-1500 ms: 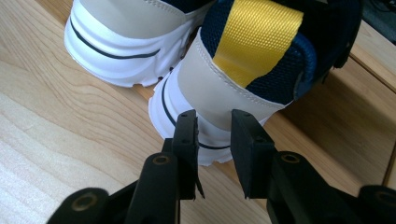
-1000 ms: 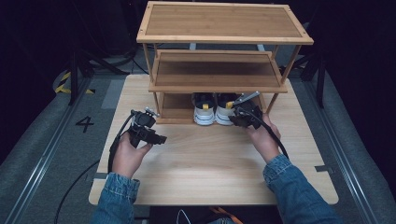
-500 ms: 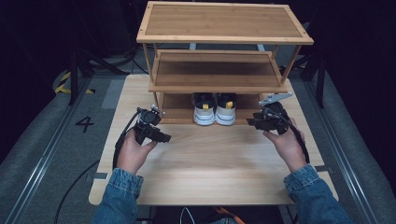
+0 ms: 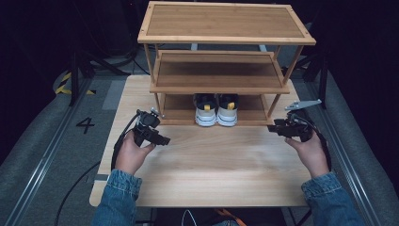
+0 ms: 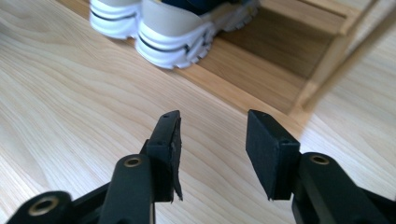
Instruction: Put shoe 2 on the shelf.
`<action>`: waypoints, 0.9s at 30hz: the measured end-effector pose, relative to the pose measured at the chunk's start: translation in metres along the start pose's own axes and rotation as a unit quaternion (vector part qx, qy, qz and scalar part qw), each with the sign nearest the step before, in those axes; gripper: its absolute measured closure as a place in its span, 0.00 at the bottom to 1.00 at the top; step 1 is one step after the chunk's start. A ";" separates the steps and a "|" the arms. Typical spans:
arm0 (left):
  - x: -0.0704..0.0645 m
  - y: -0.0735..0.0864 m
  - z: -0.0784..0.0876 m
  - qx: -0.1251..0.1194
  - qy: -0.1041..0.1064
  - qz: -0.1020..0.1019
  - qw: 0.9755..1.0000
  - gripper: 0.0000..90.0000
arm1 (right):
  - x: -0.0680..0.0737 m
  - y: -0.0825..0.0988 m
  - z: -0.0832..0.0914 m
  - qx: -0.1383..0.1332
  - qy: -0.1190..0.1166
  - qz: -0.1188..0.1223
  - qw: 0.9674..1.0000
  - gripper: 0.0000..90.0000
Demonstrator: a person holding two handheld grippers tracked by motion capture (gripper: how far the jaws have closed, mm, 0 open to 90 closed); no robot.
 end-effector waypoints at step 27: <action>0.033 0.038 -0.028 0.013 0.042 0.014 0.999 0.38 | -0.055 0.080 -0.034 0.019 -0.036 -0.033 0.999 0.55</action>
Point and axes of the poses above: each handheld gripper's, and its own axes: z roughly backward along the jaws, y roughly out of its underside, x roughly to its left, the point moved 9 cm from there along -z, roughly forward along the jaws, and after that the axes turned 1 degree about -x, right-handed, at the moved point
